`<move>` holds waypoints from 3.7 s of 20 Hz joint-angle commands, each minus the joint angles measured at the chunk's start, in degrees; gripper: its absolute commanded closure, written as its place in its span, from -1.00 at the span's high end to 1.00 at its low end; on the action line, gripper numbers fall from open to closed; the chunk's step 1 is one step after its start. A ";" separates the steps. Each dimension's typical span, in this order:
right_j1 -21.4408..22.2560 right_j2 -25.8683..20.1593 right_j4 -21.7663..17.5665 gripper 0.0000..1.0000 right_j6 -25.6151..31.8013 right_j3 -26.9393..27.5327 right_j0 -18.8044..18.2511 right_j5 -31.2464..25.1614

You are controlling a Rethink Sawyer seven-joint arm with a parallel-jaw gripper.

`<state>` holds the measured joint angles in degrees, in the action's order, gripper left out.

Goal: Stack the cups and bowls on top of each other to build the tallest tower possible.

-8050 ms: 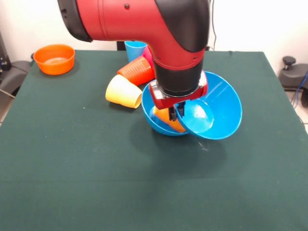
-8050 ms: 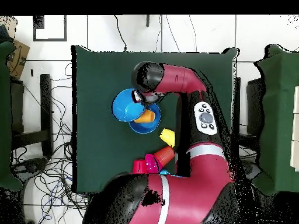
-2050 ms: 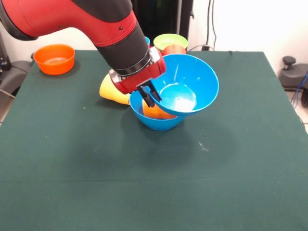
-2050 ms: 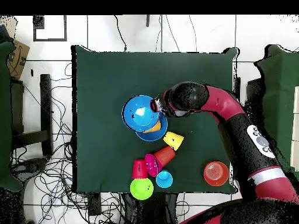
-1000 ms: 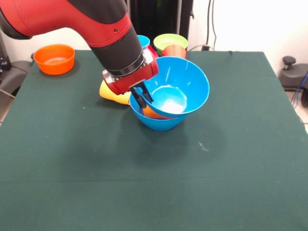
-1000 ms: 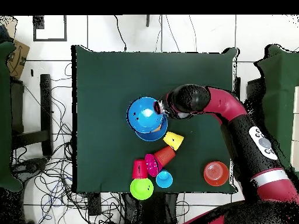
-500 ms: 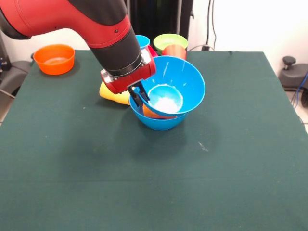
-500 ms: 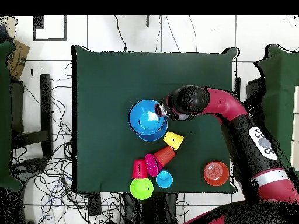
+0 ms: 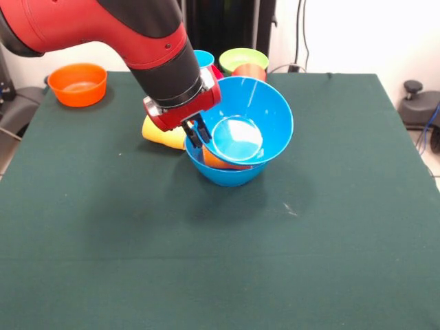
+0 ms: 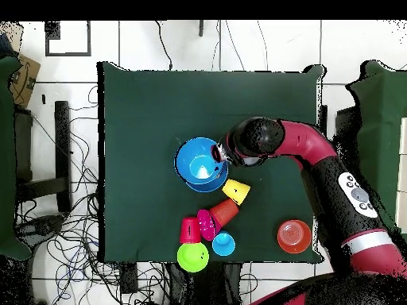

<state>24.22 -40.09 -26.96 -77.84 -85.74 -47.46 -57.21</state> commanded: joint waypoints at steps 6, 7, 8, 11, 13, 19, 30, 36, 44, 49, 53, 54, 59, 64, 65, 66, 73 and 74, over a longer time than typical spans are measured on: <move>-2.90 0.86 -5.56 -1.00 15.40 2.95 0.97 -5.54; -2.89 0.82 -5.53 -1.00 15.38 2.93 0.97 -5.57; -2.85 0.83 -5.54 -1.00 15.34 2.82 0.92 -5.52; -2.75 0.85 -5.57 1.00 15.22 2.66 0.91 -5.47; -2.82 0.79 -5.52 1.00 15.17 2.81 1.03 -5.45; -2.99 0.49 -5.39 1.00 15.19 2.92 1.14 -5.47; -2.32 -0.09 -6.08 1.00 17.31 5.64 0.97 -6.19; -0.43 -0.62 -5.79 1.00 19.66 8.38 0.91 -10.72; 2.39 -1.46 -7.24 1.00 22.74 11.00 0.92 -16.59; 1.50 -1.35 -10.26 1.00 27.81 16.76 1.17 -22.77; -1.93 -0.92 -14.63 1.00 35.33 24.00 2.18 -28.99; -2.91 -0.80 -16.34 1.00 38.41 26.65 2.77 -31.71; -6.66 -0.99 -22.40 1.00 48.45 36.49 5.18 -39.17; -6.09 -0.30 -20.62 1.00 48.63 34.00 4.31 -38.25; -5.52 0.15 -20.12 1.00 48.23 32.52 4.10 -37.73; -4.12 0.91 -19.95 1.00 48.44 30.16 3.57 -37.34; 5.28 5.90 -21.92 1.00 52.84 15.91 1.25 -36.65; 6.62 6.35 -22.63 1.00 54.01 13.92 1.02 -36.96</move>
<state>25.70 -38.20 -43.93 -43.14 -62.50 -46.52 -92.12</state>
